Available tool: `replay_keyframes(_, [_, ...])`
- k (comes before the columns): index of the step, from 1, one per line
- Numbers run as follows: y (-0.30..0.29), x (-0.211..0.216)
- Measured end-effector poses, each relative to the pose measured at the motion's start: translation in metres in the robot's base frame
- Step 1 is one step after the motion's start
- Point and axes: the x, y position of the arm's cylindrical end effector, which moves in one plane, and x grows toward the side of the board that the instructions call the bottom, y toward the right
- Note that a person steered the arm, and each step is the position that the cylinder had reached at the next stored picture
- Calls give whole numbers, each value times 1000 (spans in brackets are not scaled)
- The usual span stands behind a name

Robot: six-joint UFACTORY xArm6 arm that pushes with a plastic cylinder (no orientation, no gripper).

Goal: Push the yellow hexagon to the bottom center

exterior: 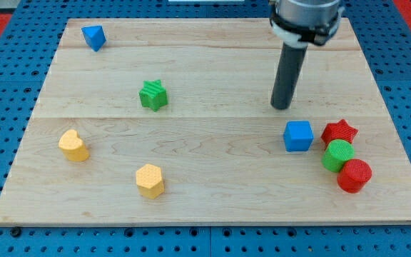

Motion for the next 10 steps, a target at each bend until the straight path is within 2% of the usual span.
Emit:
replay_keyframes(2, [18, 28])
replay_keyframes(3, [1, 28])
replay_keyframes(4, [-104, 18])
replay_keyframes(5, [-178, 49])
replay_keyframes(6, [-214, 87])
replay_keyframes(7, [-270, 100])
replay_keyframes(8, [-255, 115])
replay_keyframes(9, [-177, 121])
replay_keyframes(10, [-132, 128])
